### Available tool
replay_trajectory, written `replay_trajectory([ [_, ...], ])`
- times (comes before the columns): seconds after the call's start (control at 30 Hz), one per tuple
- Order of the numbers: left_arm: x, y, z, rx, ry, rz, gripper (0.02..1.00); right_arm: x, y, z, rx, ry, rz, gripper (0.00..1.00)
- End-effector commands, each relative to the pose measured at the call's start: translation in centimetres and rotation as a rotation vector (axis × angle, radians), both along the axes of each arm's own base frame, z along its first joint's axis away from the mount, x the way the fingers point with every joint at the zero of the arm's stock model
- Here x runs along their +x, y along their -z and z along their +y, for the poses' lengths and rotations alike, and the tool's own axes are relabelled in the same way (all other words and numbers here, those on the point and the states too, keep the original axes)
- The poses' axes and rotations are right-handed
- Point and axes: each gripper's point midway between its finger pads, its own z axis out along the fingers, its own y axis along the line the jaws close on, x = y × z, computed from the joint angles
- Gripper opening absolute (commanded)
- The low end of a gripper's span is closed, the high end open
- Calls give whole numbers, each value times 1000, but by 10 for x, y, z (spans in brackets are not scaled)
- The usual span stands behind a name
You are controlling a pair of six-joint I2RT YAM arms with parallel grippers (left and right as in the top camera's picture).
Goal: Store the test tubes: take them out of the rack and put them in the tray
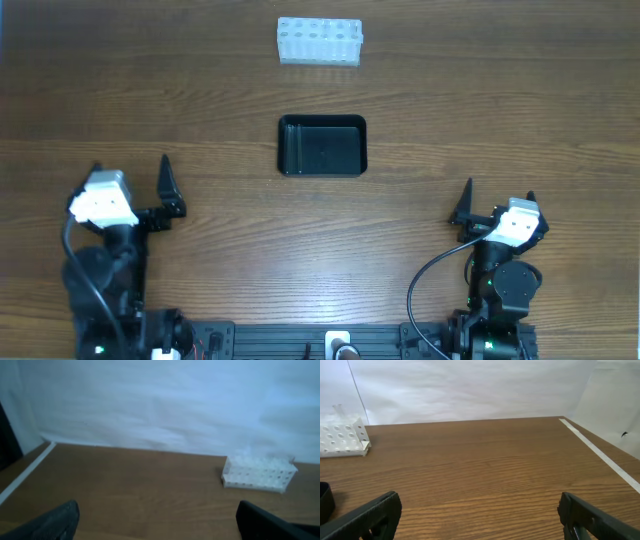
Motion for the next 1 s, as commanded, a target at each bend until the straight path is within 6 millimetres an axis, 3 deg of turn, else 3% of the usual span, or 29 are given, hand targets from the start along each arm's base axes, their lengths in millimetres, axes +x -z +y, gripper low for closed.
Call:
replay_trajectory([
  [0.03,2,32,-12,9,73,-29,1000,0,3,-1,-4,5,6,991],
  [0.43,-1,68,-13,10,82,-74,1000,0,3,-1,-4,6,6,991],
  [0.57,-1,93,-14,0,88,3,1000,0,3,-1,-4,6,6,991],
  [1.0,0,93,-14,0,88,5,1000,0,3,-1,-4,6,6,991],
])
